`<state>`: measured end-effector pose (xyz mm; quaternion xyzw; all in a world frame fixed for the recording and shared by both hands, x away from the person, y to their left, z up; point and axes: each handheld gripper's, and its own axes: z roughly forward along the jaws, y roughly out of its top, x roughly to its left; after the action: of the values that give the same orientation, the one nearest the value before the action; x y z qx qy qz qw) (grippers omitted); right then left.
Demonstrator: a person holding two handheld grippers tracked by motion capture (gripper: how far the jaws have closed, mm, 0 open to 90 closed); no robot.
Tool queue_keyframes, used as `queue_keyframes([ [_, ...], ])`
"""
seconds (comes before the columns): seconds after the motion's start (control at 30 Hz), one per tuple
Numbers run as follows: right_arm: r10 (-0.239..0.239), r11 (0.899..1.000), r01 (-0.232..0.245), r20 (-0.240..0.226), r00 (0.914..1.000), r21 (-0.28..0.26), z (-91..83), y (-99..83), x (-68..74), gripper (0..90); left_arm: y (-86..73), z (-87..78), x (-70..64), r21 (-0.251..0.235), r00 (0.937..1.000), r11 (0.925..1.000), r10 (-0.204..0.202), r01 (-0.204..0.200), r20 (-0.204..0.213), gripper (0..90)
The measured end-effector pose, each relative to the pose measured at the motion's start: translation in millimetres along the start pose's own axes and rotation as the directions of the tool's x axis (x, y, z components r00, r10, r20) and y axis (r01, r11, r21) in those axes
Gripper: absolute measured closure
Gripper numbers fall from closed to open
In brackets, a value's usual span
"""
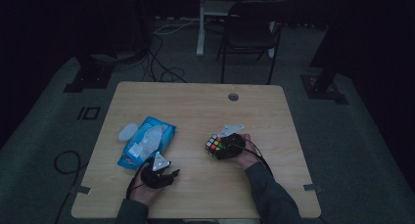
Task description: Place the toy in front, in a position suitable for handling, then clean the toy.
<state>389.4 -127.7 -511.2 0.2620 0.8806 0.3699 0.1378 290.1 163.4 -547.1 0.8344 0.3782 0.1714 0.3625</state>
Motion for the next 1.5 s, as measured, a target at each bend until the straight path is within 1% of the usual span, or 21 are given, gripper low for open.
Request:
queue_keyframes([
  [0.23, 0.013, 1.0, -0.013, 0.0, 0.9999, -0.007, -10.4, -9.1, -0.5, 33.7, 0.6, 0.6, 0.0, 0.0, 1.0, 1.0, -0.002, 0.002, 0.002, 50.8],
  [0.47, 0.025, 1.0, -0.025, 0.005, 0.9997, -0.004, -11.1, -17.3, -1.2, 33.7, 1.3, 1.3, -0.2, 0.001, 1.0, 1.0, -0.002, 0.002, 0.003, 50.1],
  [0.5, 0.033, 0.999, -0.033, 0.004, 0.9995, -0.009, -12.2, -19.2, -1.4, 33.8, 1.6, 1.2, -0.3, 0.004, 1.0, 1.0, -0.002, 0.002, 0.003, 50.1],
  [0.57, 0.034, 0.999, -0.034, 0.004, 0.9994, -0.011, -12.6, -19.8, -1.5, 33.7, 2.8, -0.2, -0.6, 0.019, 1.0, 0.9998, -0.003, 0.003, 0.004, 50.2],
  [0.67, 0.038, 0.999, -0.038, 0.002, 0.9993, -0.013, -13.6, -20.9, -1.9, 33.8, 3.9, -2.5, -0.5, 0.016, 0.9999, 0.9999, -0.004, 0.004, 0.016, 50.8],
  [0.7, 0.039, 0.999, -0.039, 0.001, 0.9993, -0.013, -13.8, -21.2, -2.2, 33.7, 5.2, -4.7, -1.2, 0.007, 0.9998, 1.0, -0.004, 0.004, 0.021, 50.8],
  [0.8, 0.04, 0.999, -0.04, 0.001, 0.9992, -0.011, -15.0, -22.1, -3.3, 33.8, 12.9, -14.4, -3.1, -0.009, 0.9997, 0.9997, 0.021, -0.021, 0.012, 50.8],
  [0.87, 0.039, 0.999, -0.039, 0.0, 0.9992, -0.013, -15.8, -23.0, -3.9, 33.7, 19.0, -22.7, -3.7, -0.029, 0.9994, 0.999, 0.033, -0.033, 0.007, 50.8],
  [0.97, 0.044, 0.999, -0.044, 0.001, 0.999, -0.019, -17.1, -25.1, -4.6, 33.7, 27.4, -37.4, -1.9, -0.054, 0.9985, 0.9971, 0.052, -0.053, -0.017, 51.1],
  [1.03, 0.049, 0.999, -0.049, 0.0, 0.9988, -0.02, -17.7, -25.8, -4.6, 33.8, 32.4, -47.5, 2.3, -0.066, 0.997, 0.9957, 0.061, -0.064, -0.048, 51.3],
  [1.17, 0.044, 0.999, -0.044, 0.003, 0.999, -0.02, -17.7, -26.4, -4.0, 33.7, 39.3, -66.4, 17.5, -0.1, 0.9919, 0.9935, 0.042, -0.054, -0.12, 52.0],
  [1.23, 0.043, 0.999, -0.042, 0.003, 0.9991, -0.021, -17.9, -26.9, -4.0, 33.7, 41.8, -72.8, 28.2, -0.101, 0.9875, 0.9941, 0.024, -0.04, -0.156, 52.9],
  [1.3, 0.043, 0.999, -0.043, 0.004, 0.9991, -0.024, -17.8, -27.2, -3.8, 33.7, 44.2, -75.9, 38.6, -0.093, 0.9829, 0.9953, 0.01, -0.028, -0.184, 54.1],
  [1.37, 0.045, 0.999, -0.045, 0.005, 0.999, -0.025, -17.7, -27.3, -3.8, 33.8, 46.7, -76.3, 46.6, -0.083, 0.9806, 0.9963, 0.006, -0.023, -0.196, 55.4],
  [1.43, 0.047, 0.999, -0.047, 0.005, 0.9989, -0.026, -17.6, -27.3, -3.9, 33.8, 50.3, -75.1, 51.6, -0.077, 0.9783, 0.9969, 0.001, -0.017, -0.207, 56.6],
  [1.5, 0.047, 0.999, -0.047, 0.006, 0.9989, -0.027, -17.6, -27.4, -3.8, 33.8, 54.8, -74.1, 53.8, -0.078, 0.9782, 0.9969, -0.002, -0.015, -0.208, 57.4],
])
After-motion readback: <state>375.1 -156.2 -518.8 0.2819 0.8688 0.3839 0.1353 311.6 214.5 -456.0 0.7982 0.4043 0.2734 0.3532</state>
